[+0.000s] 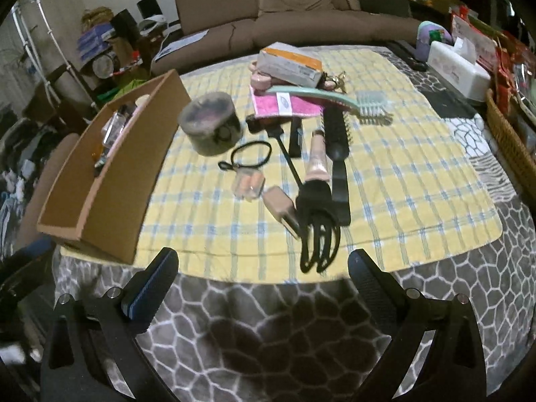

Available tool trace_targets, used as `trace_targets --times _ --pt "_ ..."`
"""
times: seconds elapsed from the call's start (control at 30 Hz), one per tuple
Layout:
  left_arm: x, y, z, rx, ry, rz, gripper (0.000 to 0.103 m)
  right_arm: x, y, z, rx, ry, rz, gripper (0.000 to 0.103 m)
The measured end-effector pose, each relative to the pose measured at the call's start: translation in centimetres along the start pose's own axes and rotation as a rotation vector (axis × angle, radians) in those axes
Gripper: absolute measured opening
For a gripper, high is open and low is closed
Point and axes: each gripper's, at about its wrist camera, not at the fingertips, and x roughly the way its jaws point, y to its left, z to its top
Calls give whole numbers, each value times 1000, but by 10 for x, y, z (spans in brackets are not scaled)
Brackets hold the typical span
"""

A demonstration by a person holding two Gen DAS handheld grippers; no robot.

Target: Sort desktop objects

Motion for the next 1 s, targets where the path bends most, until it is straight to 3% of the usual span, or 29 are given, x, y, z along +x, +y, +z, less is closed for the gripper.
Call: trace_targets --times 0.23,0.6,0.77,1.0 --pt "18 8 -22 -9 -15 110 103 10 -5 -17 -45 -16 -52 103" --pt "66 26 -43 -55 37 233 103 39 -7 -44 -122 7 -169 103" --pt "83 31 -45 -53 60 286 103 54 -9 -49 -125 23 -185 103" --pt "91 33 -47 -55 75 320 103 63 -8 -53 -95 -30 -192 103"
